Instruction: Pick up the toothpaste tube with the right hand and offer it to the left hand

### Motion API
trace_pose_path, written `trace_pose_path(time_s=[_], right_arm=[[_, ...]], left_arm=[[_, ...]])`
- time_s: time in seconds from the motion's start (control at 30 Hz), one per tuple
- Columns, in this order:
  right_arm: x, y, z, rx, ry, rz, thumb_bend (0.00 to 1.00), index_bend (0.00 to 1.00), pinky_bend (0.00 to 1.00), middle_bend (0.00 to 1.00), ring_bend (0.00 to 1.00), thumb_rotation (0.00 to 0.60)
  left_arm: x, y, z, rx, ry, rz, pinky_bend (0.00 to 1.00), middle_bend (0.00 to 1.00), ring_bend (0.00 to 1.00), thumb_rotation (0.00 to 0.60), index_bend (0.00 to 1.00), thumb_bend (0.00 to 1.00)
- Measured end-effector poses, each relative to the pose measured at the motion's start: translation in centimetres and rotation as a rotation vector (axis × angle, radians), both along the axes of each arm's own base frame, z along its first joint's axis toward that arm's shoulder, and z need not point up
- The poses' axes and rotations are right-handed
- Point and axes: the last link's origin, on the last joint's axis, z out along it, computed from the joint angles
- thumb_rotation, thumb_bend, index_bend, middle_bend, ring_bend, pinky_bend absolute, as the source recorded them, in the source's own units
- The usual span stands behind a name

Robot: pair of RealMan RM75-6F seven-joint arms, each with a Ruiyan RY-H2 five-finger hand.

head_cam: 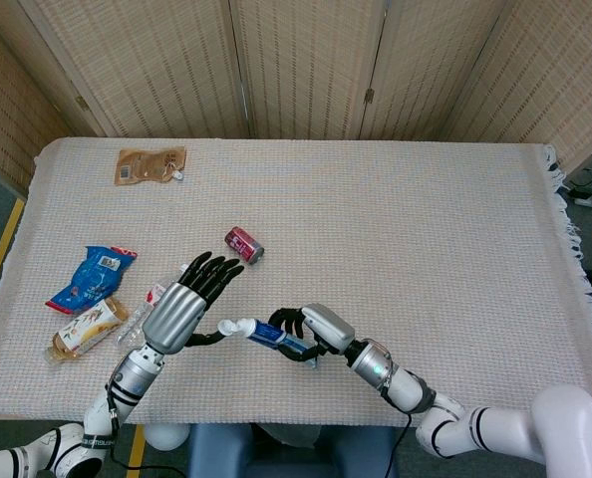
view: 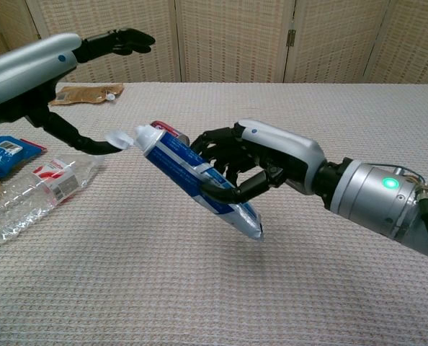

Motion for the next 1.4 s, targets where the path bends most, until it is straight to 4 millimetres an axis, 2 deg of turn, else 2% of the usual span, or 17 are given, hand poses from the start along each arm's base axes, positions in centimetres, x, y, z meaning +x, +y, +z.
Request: trace_pose_path(time_s=[0.63,0.77,0.83,0.93,0.97,1.03,1.1,1.4], right_arm=[[-0.3,0.4,-0.2,-0.021,0.057,0.022,0.66,0.7,0.61,0.61,0.69,0.6],[-0.5,0.3,0.1,-0.029,0.045,0.015,0.66,0.7,0.61,0.61,0.69,0.6],[-0.3,0.4,0.2,-0.032,0.036,0.019,0.66,0.7,0.61,0.61,0.69,0.6],[0.2,0.6,0.1,-0.04,0.028,0.031,0.66,0.7,0.61,0.61,0.69,0.6],[0.3,0.6,0.1,-0.043,0.026,0.033,0.66,0.7,0.61,0.61,0.69,0.6],[0.8,0.8,0.0,-0.049,0.018,0.037,0.66,0.7,0.61,0.61,0.69,0.6],[1.2,0.9,-0.1,-0.05,0.006,0.038,0.66,0.7,0.61,0.61,0.69,0.6],[3.2,1.6,-0.6,-0.066,-0.026,0.049,0.69,0.71,0.61,0.62,0.7,0.6]], left_arm=[[0.8,-0.6,1.3,-0.067,-0.098,0.011,0.02,0.12,0.12,0.6,0.06,0.24],[0.6,-0.6,1.9,-0.117,-0.157,0.053,0.0,0.12,0.09,0.599,0.07,0.22],[0.7,-0.7,2.2,-0.164,-0.196,0.078,0.0,0.11,0.07,0.543,0.06,0.21],[0.9,-0.9,2.4,-0.242,-0.255,0.106,0.0,0.1,0.04,0.239,0.05,0.17],[1.0,-0.9,2.4,-0.266,-0.272,0.111,0.0,0.09,0.04,0.109,0.04,0.15],[1.2,-0.9,2.4,-0.318,-0.305,0.123,0.0,0.09,0.03,0.018,0.04,0.13],[1.4,-0.8,2.3,-0.351,-0.321,0.129,0.0,0.09,0.03,0.0,0.04,0.12],[2.4,-0.4,1.4,-0.33,-0.322,0.13,0.0,0.09,0.03,0.0,0.04,0.12]])
